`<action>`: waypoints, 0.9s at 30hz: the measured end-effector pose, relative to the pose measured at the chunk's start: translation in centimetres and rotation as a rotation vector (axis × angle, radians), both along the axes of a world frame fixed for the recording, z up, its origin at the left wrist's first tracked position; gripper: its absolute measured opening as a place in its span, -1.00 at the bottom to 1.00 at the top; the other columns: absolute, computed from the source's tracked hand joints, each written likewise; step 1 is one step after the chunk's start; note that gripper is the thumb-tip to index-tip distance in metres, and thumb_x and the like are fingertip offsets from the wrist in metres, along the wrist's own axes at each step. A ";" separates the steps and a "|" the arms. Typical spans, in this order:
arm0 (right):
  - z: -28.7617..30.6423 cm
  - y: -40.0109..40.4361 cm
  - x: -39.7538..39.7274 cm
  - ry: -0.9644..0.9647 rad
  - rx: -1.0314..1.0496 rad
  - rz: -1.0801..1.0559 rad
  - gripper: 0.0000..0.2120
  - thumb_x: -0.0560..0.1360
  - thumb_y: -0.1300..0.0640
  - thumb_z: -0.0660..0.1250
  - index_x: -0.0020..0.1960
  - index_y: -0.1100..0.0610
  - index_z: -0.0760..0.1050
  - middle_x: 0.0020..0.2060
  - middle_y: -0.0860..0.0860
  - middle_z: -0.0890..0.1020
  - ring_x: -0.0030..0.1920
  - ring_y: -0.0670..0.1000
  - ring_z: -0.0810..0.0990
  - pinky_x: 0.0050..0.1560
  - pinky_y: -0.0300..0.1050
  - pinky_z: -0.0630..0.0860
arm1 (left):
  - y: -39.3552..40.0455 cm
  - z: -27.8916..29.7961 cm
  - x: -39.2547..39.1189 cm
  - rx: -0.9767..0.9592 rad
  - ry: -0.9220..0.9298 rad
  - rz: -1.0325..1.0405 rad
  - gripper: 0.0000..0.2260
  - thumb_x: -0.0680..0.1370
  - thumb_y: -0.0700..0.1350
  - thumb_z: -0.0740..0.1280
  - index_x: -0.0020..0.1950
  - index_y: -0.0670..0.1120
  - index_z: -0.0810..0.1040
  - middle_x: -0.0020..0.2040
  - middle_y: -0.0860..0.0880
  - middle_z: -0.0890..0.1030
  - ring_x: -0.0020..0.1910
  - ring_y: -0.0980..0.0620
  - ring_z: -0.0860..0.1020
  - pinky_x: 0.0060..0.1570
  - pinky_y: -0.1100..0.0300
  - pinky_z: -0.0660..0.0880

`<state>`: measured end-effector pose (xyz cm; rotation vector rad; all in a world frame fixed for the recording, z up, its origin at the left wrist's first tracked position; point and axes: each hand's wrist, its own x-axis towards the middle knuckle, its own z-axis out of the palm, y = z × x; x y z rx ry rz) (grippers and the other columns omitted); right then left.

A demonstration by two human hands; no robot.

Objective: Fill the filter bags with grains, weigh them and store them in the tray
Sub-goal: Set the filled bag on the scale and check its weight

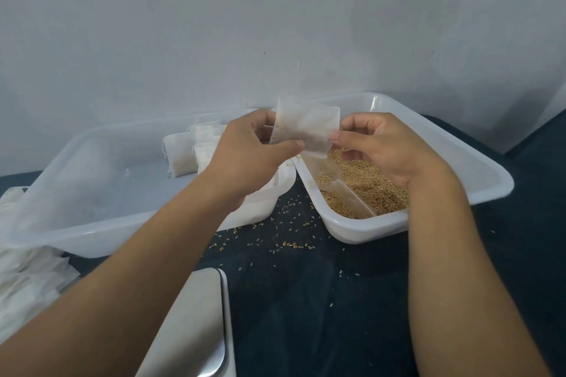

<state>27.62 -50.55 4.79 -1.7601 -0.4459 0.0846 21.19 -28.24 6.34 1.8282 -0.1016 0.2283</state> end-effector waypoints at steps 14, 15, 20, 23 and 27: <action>4.9 4.0 -4.6 -0.533 -0.198 -0.016 -0.93 0.56 0.07 0.47 -0.06 -0.09 0.63 -0.13 -0.17 0.71 -0.08 -0.16 0.67 0.00 -0.23 0.59 | 2.6 -3.5 -3.5 -0.128 0.105 -0.187 -0.75 0.52 -0.13 0.52 0.18 0.01 0.64 0.04 0.07 0.75 0.02 0.14 0.70 0.06 0.23 0.62; 5.3 4.4 -5.3 -0.559 -0.226 0.001 -0.92 0.55 0.07 0.47 -0.05 -0.11 0.63 -0.13 -0.19 0.70 -0.08 -0.17 0.66 -0.02 -0.28 0.58 | 3.1 -3.7 -4.1 -0.133 0.098 -0.203 -0.72 0.50 -0.10 0.52 0.19 0.02 0.63 0.08 0.07 0.74 0.05 0.14 0.70 0.04 0.29 0.60; 6.1 6.7 -8.2 -0.604 -0.309 0.133 -0.91 0.54 0.12 0.50 -0.01 -0.06 0.69 -0.12 -0.21 0.71 -0.08 -0.20 0.67 -0.08 -0.33 0.56 | 4.9 -3.0 -6.9 -0.193 -0.008 -0.166 -0.71 0.50 -0.06 0.45 0.21 -0.05 0.61 0.10 -0.04 0.73 0.10 0.07 0.68 0.08 0.19 0.60; 6.0 8.4 -9.2 -0.594 -0.327 0.208 -0.92 0.54 0.15 0.50 0.00 -0.01 0.69 -0.13 -0.14 0.71 -0.07 -0.10 0.68 0.00 -0.17 0.60 | 5.6 -2.3 -8.2 -0.213 -0.072 -0.093 -0.75 0.55 -0.04 0.42 0.14 -0.16 0.64 0.04 -0.21 0.70 0.02 0.00 0.65 0.19 -0.10 0.58; 5.2 10.3 -9.2 -0.504 -0.238 0.217 -0.83 0.55 0.04 0.50 0.13 -0.03 0.65 -0.03 -0.08 0.72 -0.01 -0.03 0.69 0.05 -0.09 0.62 | 7.3 -2.2 -9.6 -0.284 -0.091 -0.002 -0.77 0.54 -0.06 0.43 0.10 -0.16 0.69 0.01 -0.13 0.73 0.00 -0.06 0.68 0.17 -0.05 0.60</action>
